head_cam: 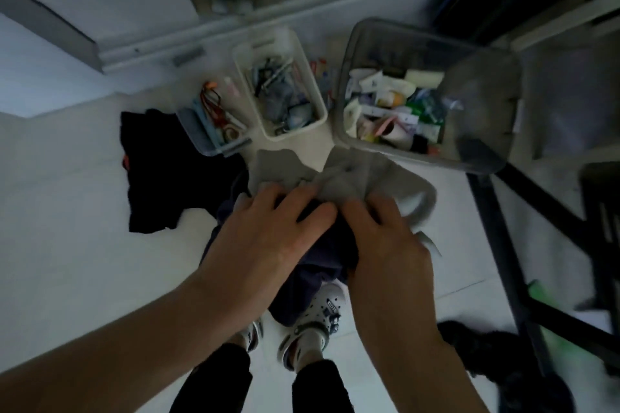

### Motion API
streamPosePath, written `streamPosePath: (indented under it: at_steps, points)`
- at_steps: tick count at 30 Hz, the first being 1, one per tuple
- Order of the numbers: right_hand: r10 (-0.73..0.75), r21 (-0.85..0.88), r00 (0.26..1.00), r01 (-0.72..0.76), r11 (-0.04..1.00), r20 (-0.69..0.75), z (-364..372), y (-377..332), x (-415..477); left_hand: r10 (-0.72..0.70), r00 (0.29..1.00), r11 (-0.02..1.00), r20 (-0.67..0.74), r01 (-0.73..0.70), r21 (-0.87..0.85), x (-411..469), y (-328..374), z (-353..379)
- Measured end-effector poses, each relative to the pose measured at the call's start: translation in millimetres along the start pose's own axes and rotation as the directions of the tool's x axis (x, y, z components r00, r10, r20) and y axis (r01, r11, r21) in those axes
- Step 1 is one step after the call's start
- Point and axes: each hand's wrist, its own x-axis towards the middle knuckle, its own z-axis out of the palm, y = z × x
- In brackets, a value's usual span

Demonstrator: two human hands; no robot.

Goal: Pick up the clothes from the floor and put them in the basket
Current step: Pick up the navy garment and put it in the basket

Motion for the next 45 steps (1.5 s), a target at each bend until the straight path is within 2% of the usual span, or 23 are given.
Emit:
streamPosePath:
  at_steps: [4,8,12,16,20,22,24,25,30,32,33,35,37,41,44,45]
  points:
    - [-0.148,-0.059,0.986,0.144,0.988,-0.073,-118.8,-70.1,-31.4,-0.032,0.985,0.999,-0.17,0.037,0.025,-67.3,32.3,-124.0]
    - [-0.323,-0.147,0.938,0.304,0.941,-0.126,-203.3,-124.8,-61.9,-0.069,0.937,0.995,-0.343,0.088,0.039,-130.0,53.3,-211.4]
    - [-0.477,-0.226,0.873,0.447,0.866,-0.104,-258.8,-173.5,-99.4,-0.117,0.871,0.982,-0.477,0.172,0.073,-202.2,75.8,-265.9]
    - [-0.665,-0.299,0.744,0.621,0.725,-0.067,-299.8,-216.7,-144.2,-0.278,0.769,0.923,-0.575,0.38,0.062,-278.3,110.6,-291.0]
    - [-0.852,-0.277,0.522,0.825,0.493,0.036,-335.3,-246.1,-206.1,-0.445,0.572,0.803,-0.689,0.595,-0.025,-358.5,167.8,-290.8]
    - [-0.926,-0.255,0.369,0.905,0.34,0.075,-340.8,-260.9,-247.1,-0.532,0.454,0.71,-0.715,0.699,-0.083,-404.7,201.5,-280.3]
    - [-0.939,-0.213,0.338,0.924,0.317,0.07,-343.6,-266.8,-262.8,-0.574,0.426,0.67,-0.699,0.736,-0.102,-419.3,209.3,-275.4]
    - [-0.966,-0.206,0.237,0.955,0.212,0.102,-338.7,-275.4,-292.9,-0.628,0.341,0.594,-0.699,0.791,-0.148,-452.0,232.3,-264.6]
    - [-0.985,-0.2,-0.034,0.977,-0.068,0.166,-319.7,-297.8,-412.9,-0.74,0.061,0.318,-0.67,0.909,-0.269,-558.6,308.4,-213.6]
    - [-0.965,-0.174,-0.139,0.968,-0.179,0.222,-306.1,-303.4,-474.4,-0.778,-0.053,0.196,-0.626,0.926,-0.321,-609.6,344.4,-186.2]
    - [-0.948,-0.135,-0.217,0.958,-0.252,0.232,-296.5,-306.3,-516.5,-0.78,-0.125,0.122,-0.613,0.931,-0.345,-642.7,368.2,-167.0]
    - [-0.912,-0.083,-0.322,0.932,-0.352,0.253,-281.0,-307.8,-580.4,-0.784,-0.215,0.023,-0.583,0.927,-0.374,-689.7,405.6,-137.4]
    - [-0.876,-0.027,-0.407,0.904,-0.428,0.259,-262.9,-306.9,-638.4,-0.797,-0.292,-0.069,-0.528,0.914,-0.401,-732.0,442.1,-110.5]
    - [-0.776,0.119,-0.583,0.811,-0.572,0.24,-220.4,-291.6,-777.8,-0.749,-0.488,-0.308,-0.448,0.855,-0.418,-824.5,529.8,-41.3]
    - [-0.731,0.2,-0.659,0.751,-0.629,0.178,-199.5,-283.0,-856.4,-0.719,-0.574,-0.413,-0.392,0.806,-0.425,-874.5,578.3,-6.5]
    - [-0.669,0.237,-0.725,0.687,-0.687,0.165,-184.6,-277.5,-897.9,-0.692,-0.636,-0.476,-0.343,0.758,-0.446,-898.3,605.1,13.3]
